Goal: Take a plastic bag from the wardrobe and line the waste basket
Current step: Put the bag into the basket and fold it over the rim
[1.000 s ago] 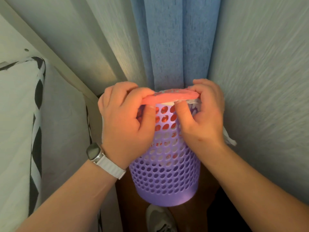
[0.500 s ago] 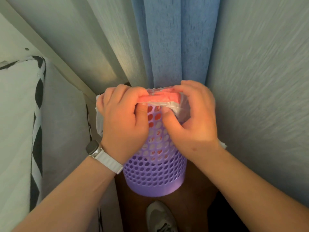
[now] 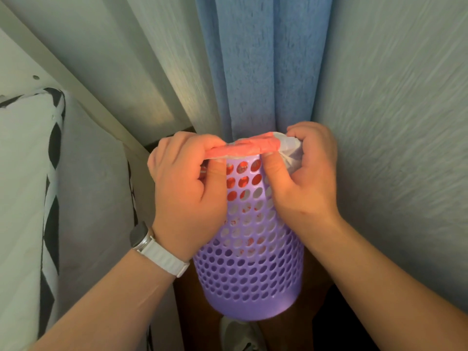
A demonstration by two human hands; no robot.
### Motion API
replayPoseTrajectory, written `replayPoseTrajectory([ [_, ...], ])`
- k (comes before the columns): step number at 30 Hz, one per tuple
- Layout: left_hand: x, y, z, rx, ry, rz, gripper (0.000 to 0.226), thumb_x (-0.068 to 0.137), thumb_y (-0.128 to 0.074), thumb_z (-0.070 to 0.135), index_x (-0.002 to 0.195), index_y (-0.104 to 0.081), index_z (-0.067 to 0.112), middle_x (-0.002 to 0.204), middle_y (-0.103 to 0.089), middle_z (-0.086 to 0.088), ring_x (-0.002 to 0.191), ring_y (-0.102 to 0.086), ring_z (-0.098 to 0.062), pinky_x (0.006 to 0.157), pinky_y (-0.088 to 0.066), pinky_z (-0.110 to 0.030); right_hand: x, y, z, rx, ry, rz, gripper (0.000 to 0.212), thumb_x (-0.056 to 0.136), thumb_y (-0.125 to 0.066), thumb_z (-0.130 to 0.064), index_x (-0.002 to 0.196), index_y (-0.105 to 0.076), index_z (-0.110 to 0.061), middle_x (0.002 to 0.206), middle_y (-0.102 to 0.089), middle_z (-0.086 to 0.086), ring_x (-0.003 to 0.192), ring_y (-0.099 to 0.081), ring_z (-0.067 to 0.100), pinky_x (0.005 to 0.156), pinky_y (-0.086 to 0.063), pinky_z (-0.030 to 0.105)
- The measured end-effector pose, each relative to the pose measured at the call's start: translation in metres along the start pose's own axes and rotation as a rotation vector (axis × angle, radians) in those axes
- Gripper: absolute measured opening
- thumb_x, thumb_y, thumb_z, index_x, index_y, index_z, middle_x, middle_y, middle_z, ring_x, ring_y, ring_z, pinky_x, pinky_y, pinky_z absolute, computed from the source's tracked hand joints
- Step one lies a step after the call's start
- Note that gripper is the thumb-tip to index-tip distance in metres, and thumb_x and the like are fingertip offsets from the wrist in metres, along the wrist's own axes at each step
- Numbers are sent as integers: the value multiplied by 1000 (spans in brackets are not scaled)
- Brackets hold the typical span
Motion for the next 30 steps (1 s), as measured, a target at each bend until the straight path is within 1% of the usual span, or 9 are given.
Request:
replayPoseTrajectory([
  [4, -1, -1, 11, 130, -76, -48, 33, 88, -55, 29, 117, -65, 16, 108, -63, -2, 102, -57, -25, 100, -34, -62, 1, -6, -9, -21, -35, 20, 30, 86, -57, -44, 91, -54, -15, 92, -43, -9, 88, -46, 17, 80, -38, 35],
  [7, 1, 2, 8, 205, -90, -40, 30, 91, -56, 30, 117, -66, 19, 106, -65, -1, 101, -59, -26, 104, -32, -58, -1, -15, -17, -41, -42, -8, 28, 85, -59, -44, 90, -54, -17, 91, -46, -5, 87, -46, 19, 79, -37, 35],
  [12, 5, 4, -5, 161, -84, -56, 17, 92, -56, 28, 94, -70, 18, 84, -61, 2, 82, -55, -25, 81, -40, -48, -10, -30, -22, -51, -75, -82, 23, 85, -61, -44, 96, -53, -27, 95, -47, -10, 93, -41, 8, 83, -33, 26],
  [16, 7, 10, -18, 129, -37, -49, 14, 89, -54, 24, 88, -67, 17, 80, -58, 3, 78, -52, -23, 77, -41, -49, -8, -30, -23, 7, -67, -158, 42, 82, -62, -44, 115, -59, -19, 114, -50, -11, 113, -46, 10, 101, -34, 23],
  [19, 12, 16, -27, 72, 7, -27, 16, 88, -52, 21, 87, -66, 13, 79, -54, 5, 76, -50, -21, 76, -42, -51, -1, -24, -24, 9, -34, -165, 49, 80, -62, -43, 121, -60, -15, 124, -51, -5, 124, -46, 19, 110, -32, 30],
  [21, 12, 15, -27, 31, 21, -30, 18, 88, -50, 22, 86, -65, 13, 78, -55, 3, 76, -50, -22, 75, -42, -52, 3, -23, -21, 1, -71, -164, 46, 80, -60, -45, 117, -61, -19, 126, -53, -2, 127, -44, 18, 112, -31, 36],
  [24, 11, 15, -22, -29, 29, -15, 16, 86, -51, 22, 85, -65, 12, 77, -55, 3, 76, -50, -21, 75, -42, -51, 10, -20, -25, -4, -79, -130, 32, 80, -58, -42, 103, -62, -20, 118, -51, -5, 119, -45, 15, 106, -34, 38],
  [27, 13, 19, -18, -57, 47, 0, 17, 87, -54, 26, 88, -65, 13, 82, -56, 4, 80, -52, -21, 78, -42, -51, 14, -16, -35, -57, -30, -87, 28, 80, -60, -37, 97, -59, -14, 106, -49, -6, 104, -47, 15, 94, -36, 30],
  [30, 14, 20, -10, 23, 12, -11, 29, 87, -56, 38, 102, -68, 16, 94, -63, 0, 90, -57, -26, 85, -43, -50, 17, -18, -43, -113, -28, -83, 29, 80, -60, -38, 96, -57, -14, 101, -50, -5, 98, -47, 17, 88, -35, 28],
])
Point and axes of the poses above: each hand's wrist, its own x-axis towards the middle knuckle, its own y-axis out of the back of the hand, z = x × y, the point moved 10 cm from there along x, towards the middle knuckle
